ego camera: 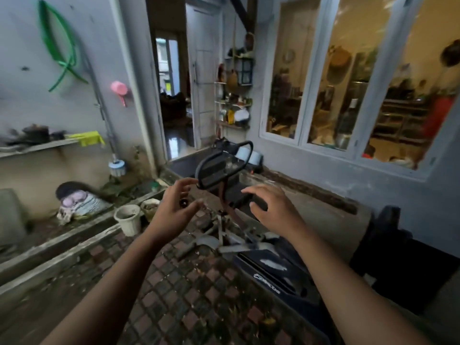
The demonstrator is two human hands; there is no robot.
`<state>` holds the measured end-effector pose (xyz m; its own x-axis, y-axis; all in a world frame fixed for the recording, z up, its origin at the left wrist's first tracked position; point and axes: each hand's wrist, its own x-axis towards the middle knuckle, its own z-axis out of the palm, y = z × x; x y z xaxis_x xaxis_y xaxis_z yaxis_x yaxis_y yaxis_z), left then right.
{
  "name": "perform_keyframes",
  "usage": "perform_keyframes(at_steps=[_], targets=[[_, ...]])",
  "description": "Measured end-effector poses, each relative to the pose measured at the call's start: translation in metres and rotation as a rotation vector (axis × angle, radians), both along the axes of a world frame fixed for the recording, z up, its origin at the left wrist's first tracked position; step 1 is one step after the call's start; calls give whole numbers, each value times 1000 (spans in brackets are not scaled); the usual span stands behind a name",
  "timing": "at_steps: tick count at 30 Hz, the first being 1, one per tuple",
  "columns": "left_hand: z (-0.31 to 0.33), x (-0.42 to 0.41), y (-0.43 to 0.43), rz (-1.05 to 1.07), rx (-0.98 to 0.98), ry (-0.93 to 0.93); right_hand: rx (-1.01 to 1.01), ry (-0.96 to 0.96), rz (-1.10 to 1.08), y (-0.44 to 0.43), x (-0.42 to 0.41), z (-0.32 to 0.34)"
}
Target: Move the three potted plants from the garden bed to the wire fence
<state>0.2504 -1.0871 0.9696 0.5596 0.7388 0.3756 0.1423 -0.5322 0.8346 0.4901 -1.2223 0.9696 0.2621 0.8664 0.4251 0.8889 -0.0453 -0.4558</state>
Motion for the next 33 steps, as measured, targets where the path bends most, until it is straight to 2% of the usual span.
perform_keyframes(at_steps=[8, 12, 17, 21, 26, 30, 33], targets=[[-30, 51, 172, 114, -90, 97, -104, -111, 113, 199, 51, -8], [-53, 105, 264, 110, -132, 105, -157, -157, 107, 292, 80, -31], [-104, 182, 354, 26, -205, 244, -281, -221, 115, 396, 121, -56], [-143, 229, 395, 18, -230, 349, -349, -249, 117, 460, 145, -78], [-174, 255, 435, 7, -282, 249, -424, -278, 223, 516, 176, -106], [-184, 247, 460, 26, -490, 149, -368, -334, 366, 560, 189, -104], [-179, 242, 482, -27, -495, 275, -559, -413, 450, 593, 191, -102]])
